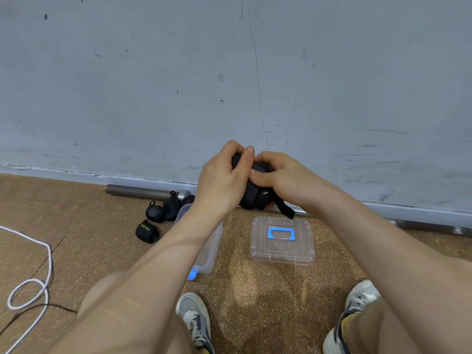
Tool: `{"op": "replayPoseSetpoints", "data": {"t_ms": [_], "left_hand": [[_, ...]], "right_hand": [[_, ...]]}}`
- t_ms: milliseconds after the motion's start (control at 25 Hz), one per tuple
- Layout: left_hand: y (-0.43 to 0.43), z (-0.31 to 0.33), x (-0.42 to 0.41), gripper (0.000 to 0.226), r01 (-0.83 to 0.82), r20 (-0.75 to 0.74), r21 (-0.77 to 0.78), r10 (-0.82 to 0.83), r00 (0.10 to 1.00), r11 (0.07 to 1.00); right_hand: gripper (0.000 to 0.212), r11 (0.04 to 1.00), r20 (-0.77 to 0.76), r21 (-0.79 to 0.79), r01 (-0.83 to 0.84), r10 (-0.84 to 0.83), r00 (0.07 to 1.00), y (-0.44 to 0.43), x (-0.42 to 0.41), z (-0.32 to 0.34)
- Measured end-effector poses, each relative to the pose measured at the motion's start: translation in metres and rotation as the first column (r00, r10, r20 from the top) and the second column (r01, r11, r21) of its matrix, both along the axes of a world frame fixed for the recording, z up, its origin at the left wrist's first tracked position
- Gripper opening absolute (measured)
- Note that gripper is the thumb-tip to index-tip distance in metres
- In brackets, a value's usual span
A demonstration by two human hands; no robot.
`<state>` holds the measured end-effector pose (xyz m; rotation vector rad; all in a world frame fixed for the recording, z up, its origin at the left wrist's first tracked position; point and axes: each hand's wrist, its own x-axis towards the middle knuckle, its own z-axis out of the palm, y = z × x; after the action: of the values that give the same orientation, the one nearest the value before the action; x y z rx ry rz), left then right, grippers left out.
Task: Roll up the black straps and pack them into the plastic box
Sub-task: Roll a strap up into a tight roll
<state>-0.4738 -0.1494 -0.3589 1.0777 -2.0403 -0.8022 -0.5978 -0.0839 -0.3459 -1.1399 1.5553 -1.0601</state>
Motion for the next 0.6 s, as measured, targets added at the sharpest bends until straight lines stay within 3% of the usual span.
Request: {"op": "replayPoseSetpoints", "data": {"t_ms": [160, 240, 280, 360, 400, 440, 480, 560, 600], "left_hand": [[-0.002, 0.002, 0.001, 0.035, 0.007, -0.045, -0.099, -0.012, 0.999, 0.995], [-0.005, 0.001, 0.003, 0.037, -0.001, -0.123, -0.031, -0.002, 0.992, 1.000], [-0.006, 0.000, 0.004, 0.036, -0.036, -0.176, 0.017, 0.038, 0.984, 0.999], [-0.010, 0.001, 0.006, 0.030, -0.134, -0.264, 0.129, 0.164, 0.950, 0.983], [-0.012, 0.003, 0.010, 0.027, -0.173, -0.293, 0.185, 0.222, 0.930, 0.967], [-0.012, 0.006, 0.015, 0.026, -0.188, -0.322, 0.230, 0.257, 0.911, 0.955], [-0.010, 0.010, 0.021, 0.025, -0.169, -0.354, 0.272, 0.262, 0.898, 0.947], [-0.006, 0.017, 0.037, 0.020, -0.005, -0.434, 0.418, 0.205, 0.878, 0.909], [-0.004, 0.022, 0.049, 0.019, 0.115, -0.471, 0.500, 0.159, 0.868, 0.858]], "right_hand": [[0.014, 0.999, -0.012, -0.031, -0.038, 0.038, 0.999, 0.000, 0.005, 0.002], [0.025, 0.997, -0.209, -0.068, -0.038, 0.023, 0.978, 0.000, 0.012, 0.006], [0.034, 0.996, -0.399, -0.085, -0.036, -0.001, 0.917, 0.000, 0.015, 0.008], [0.058, 0.998, -0.770, -0.068, 0.013, -0.061, 0.635, 0.003, 0.019, 0.011], [0.063, 0.997, -0.843, -0.057, 0.054, -0.077, 0.533, 0.005, 0.023, 0.014], [0.063, 0.997, -0.845, -0.017, 0.074, -0.054, 0.532, 0.007, 0.026, 0.017], [0.059, 0.997, -0.762, 0.029, 0.065, -0.020, 0.648, 0.007, 0.029, 0.021], [0.049, 0.995, -0.244, 0.073, 0.073, -0.053, 0.968, 0.004, 0.043, 0.030], [0.045, 0.992, 0.015, 0.088, 0.090, -0.092, 0.996, 0.004, 0.052, 0.035]]}}
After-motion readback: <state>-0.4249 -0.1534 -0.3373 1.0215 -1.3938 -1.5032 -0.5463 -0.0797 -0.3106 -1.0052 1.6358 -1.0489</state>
